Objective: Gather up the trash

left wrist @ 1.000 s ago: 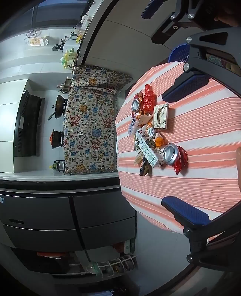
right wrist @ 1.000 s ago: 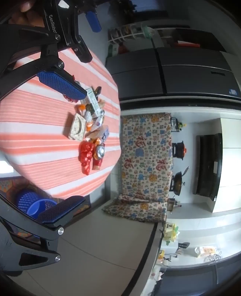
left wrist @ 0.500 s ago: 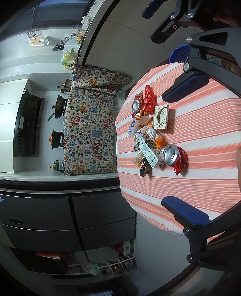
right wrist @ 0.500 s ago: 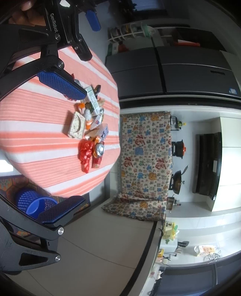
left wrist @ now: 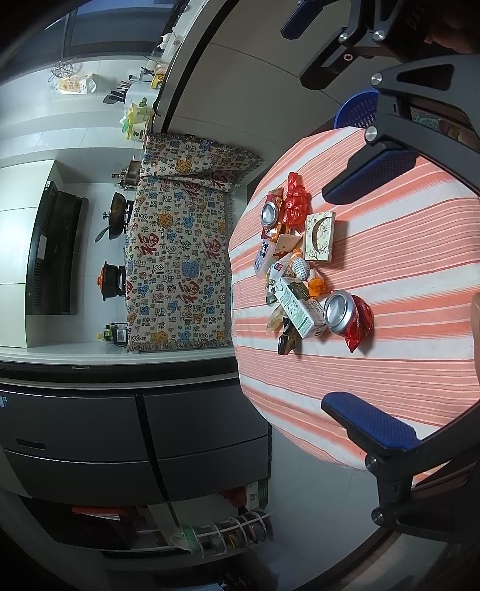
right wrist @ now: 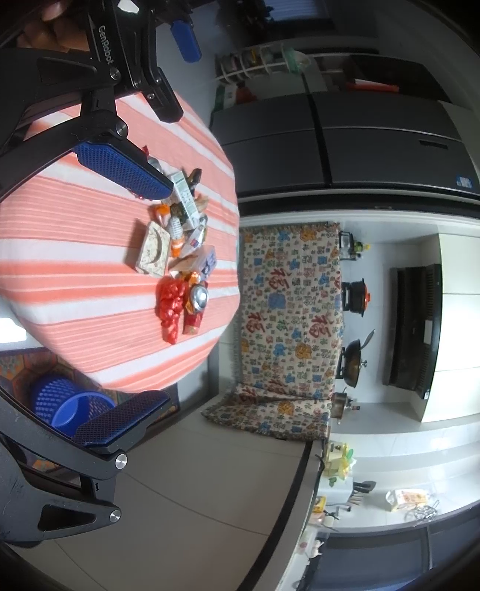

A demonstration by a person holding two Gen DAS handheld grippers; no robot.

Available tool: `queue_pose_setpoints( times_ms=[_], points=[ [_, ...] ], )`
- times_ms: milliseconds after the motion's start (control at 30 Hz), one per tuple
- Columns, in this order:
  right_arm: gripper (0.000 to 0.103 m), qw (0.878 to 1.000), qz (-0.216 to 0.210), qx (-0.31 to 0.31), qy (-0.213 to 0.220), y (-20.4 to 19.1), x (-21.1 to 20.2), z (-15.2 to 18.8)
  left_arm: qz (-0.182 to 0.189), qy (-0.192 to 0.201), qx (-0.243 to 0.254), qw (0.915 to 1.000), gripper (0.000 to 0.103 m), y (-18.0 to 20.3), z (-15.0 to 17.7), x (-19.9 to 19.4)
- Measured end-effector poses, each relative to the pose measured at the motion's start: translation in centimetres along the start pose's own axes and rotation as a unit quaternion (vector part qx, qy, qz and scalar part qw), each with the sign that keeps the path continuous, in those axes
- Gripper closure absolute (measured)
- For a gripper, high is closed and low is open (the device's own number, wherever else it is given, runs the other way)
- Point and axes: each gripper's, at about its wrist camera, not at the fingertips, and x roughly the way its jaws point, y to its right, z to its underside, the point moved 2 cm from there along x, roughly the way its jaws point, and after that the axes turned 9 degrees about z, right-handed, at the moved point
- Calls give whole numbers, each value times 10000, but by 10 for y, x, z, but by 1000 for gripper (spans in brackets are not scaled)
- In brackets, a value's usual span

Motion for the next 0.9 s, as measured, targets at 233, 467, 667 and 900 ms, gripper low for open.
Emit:
queue_pose_setpoints(
  times_ms=[233, 467, 667, 900],
  points=[
    [0, 10000, 0, -1, -3, -1, 0, 0, 16, 4, -3, 10000, 0, 1, 0, 0],
    [0, 10000, 9, -17, -3, -1, 0, 0, 19, 0, -4, 10000, 0, 1, 0, -1],
    [0, 10000, 13, -21, -22, -1, 0, 2, 26, -2, -6, 10000, 0, 1, 0, 0],
    [0, 10000, 17, -29, -21, 0, 0, 3, 24, 0, -6, 10000, 0, 2, 0, 0]
  ],
)
